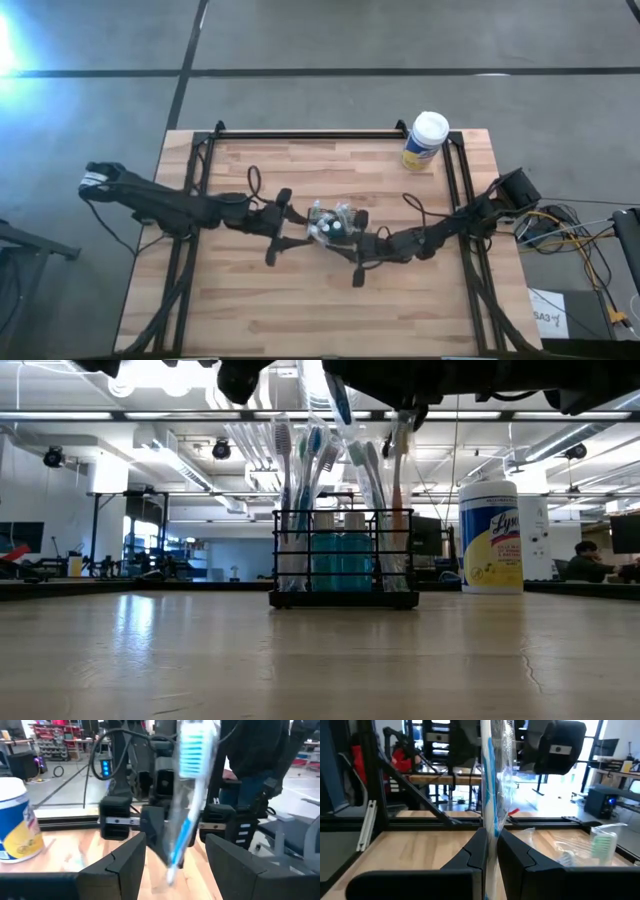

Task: Pick & Place toothbrushing station
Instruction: Put the blue toothbrush into the black wire organizer

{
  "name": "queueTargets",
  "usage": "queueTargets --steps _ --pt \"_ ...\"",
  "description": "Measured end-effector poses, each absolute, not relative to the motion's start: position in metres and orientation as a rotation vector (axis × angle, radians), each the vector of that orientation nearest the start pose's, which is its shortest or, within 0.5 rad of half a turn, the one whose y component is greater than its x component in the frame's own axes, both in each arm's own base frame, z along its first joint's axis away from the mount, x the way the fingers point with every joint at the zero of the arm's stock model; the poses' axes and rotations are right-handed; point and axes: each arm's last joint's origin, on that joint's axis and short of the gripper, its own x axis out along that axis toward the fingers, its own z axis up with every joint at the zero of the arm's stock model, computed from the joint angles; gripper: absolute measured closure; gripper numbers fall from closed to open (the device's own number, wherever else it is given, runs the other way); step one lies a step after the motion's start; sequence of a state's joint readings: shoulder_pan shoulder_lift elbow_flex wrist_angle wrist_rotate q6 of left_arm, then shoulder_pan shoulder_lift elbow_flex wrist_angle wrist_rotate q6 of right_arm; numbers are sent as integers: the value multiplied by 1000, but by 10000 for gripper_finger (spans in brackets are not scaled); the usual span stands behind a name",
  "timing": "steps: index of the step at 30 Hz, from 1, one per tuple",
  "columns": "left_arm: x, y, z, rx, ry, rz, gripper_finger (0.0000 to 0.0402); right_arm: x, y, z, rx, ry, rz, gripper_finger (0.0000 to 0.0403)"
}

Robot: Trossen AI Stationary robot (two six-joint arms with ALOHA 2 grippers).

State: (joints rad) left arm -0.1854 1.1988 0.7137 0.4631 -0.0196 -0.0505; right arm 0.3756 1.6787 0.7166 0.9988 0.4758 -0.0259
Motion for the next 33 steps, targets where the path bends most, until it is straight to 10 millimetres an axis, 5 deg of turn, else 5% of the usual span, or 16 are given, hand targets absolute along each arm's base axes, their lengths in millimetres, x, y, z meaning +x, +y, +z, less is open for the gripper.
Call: queueTargets --steps 18,28,33 --pt "289 -63 289 -103 73 -87 200 312 110 201 -17 -21 -201 376" --pt "289 -64 291 -68 60 -46 380 311 110 200 -18 -17 -242 376" --pt "289 -64 291 -58 56 -48 373 311 110 200 -18 -19 -241 376"
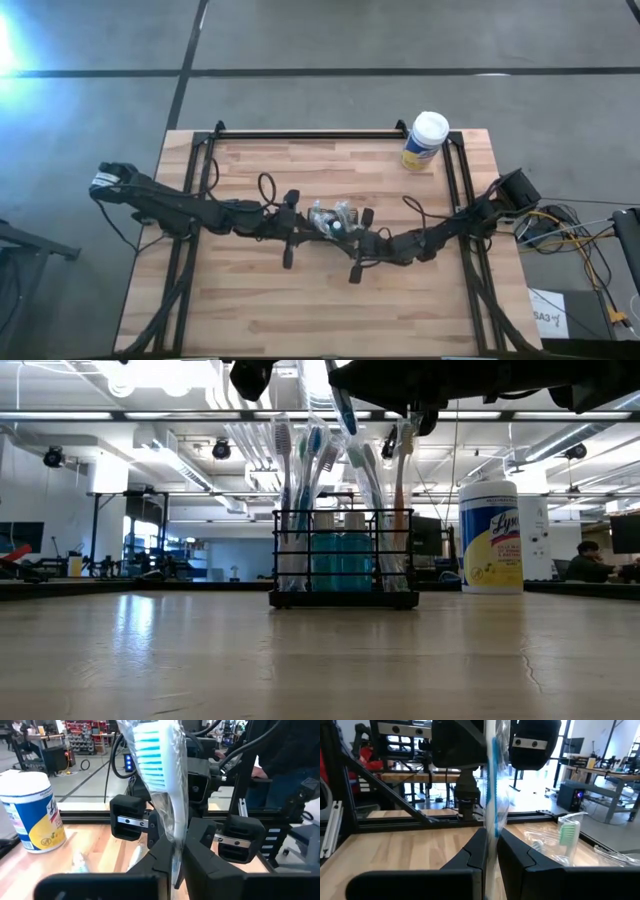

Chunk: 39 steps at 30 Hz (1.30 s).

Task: Pick & Place toothbrushing station
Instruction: Put the blue toothbrush into the black wire organizer

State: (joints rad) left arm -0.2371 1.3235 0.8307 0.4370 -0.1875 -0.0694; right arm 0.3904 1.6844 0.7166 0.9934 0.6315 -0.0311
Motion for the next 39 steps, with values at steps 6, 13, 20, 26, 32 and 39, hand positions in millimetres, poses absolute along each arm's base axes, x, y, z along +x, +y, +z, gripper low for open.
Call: queueTargets --steps 6,13,20,26,32,39 --pt "289 -65 291 14 54 -73 388 311 111 200 -12 -18 -208 369" --pt "285 -67 299 87 38 -123 388 307 118 204 -46 -24 -162 291" --pt "270 -68 311 143 39 -144 388 290 133 226 -66 -63 -169 241" --pt "280 -73 300 170 87 -232 388 266 158 240 -76 -74 -119 271" --pt "311 -81 287 275 116 -223 388 245 178 248 -132 -68 -24 374" --pt "348 -81 281 448 155 -56 388 233 186 248 -133 -33 28 393"
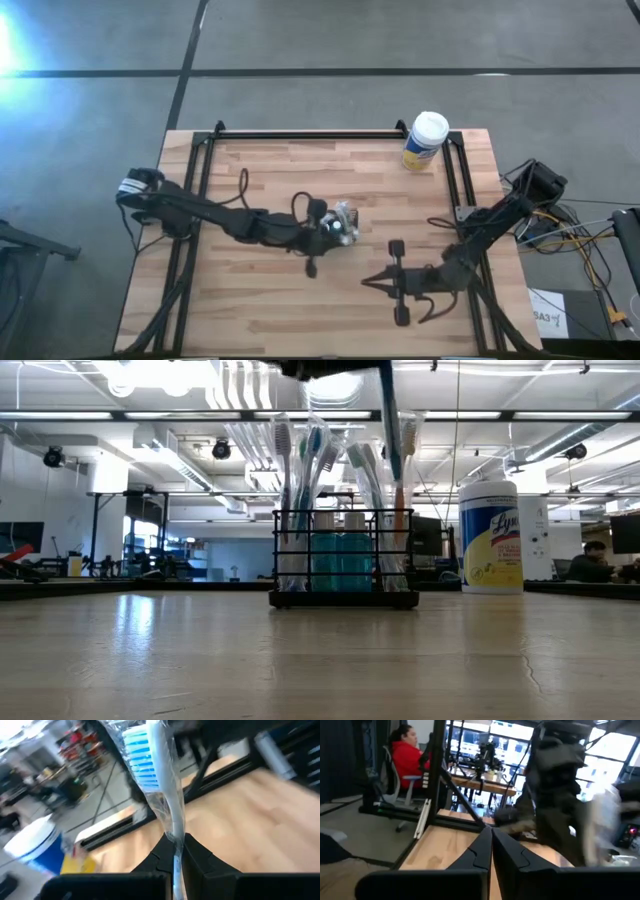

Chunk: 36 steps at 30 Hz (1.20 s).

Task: Pick & Place toothbrushing station
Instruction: Put the blue toothbrush into the black wire organizer

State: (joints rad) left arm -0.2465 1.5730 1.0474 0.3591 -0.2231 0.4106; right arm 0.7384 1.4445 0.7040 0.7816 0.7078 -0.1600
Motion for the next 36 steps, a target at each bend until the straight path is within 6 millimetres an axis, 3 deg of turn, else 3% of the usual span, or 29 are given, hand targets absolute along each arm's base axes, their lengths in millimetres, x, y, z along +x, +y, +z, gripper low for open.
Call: queueTargets --steps 7,13,22,36 --pt "373 -59 268 447 219 68 388 232 187 246 -147 -14 33 394" --pt "378 -41 254 394 266 88 388 232 187 245 -156 -4 32 394" --pt "382 -40 245 250 285 95 388 232 186 245 -157 -3 32 394" --pt "399 -42 210 198 313 125 388 231 186 245 -152 -4 34 394"
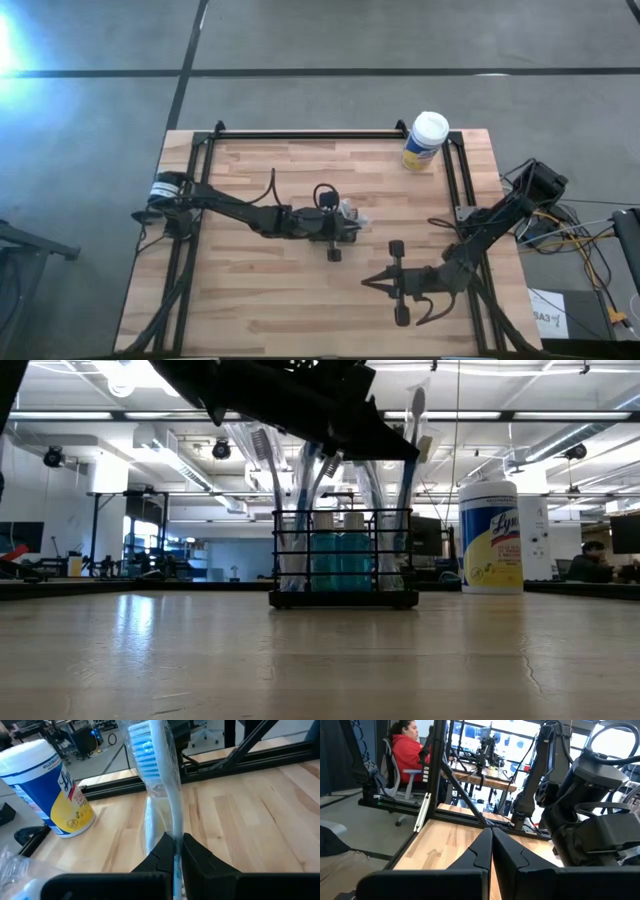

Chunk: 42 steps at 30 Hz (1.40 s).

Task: Pick & Place toothbrushing station
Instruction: Put the blue toothbrush into the black wire organizer, then return to Home Position

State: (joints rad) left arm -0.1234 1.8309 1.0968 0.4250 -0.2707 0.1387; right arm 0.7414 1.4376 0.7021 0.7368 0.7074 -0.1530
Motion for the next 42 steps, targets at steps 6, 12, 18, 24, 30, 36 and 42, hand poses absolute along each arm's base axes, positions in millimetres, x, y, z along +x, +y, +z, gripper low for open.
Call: queueTargets --steps 6,12,18,24,30,36,42 --pt "399 -42 205 239 343 123 388 231 186 245 -154 -4 34 394" --pt "390 -49 208 311 410 157 389 232 186 245 -150 -3 33 394" --pt "388 -47 200 287 427 168 390 233 184 245 -135 -2 23 394" --pt "386 -47 197 265 421 170 385 234 183 245 -131 -1 15 394" --pt "384 -48 202 235 409 133 291 234 183 245 -131 -1 16 394" --pt "381 -49 214 194 372 83 194 234 183 245 -131 0 16 394" --pt "369 -50 238 184 339 79 145 234 183 245 -131 0 18 394"
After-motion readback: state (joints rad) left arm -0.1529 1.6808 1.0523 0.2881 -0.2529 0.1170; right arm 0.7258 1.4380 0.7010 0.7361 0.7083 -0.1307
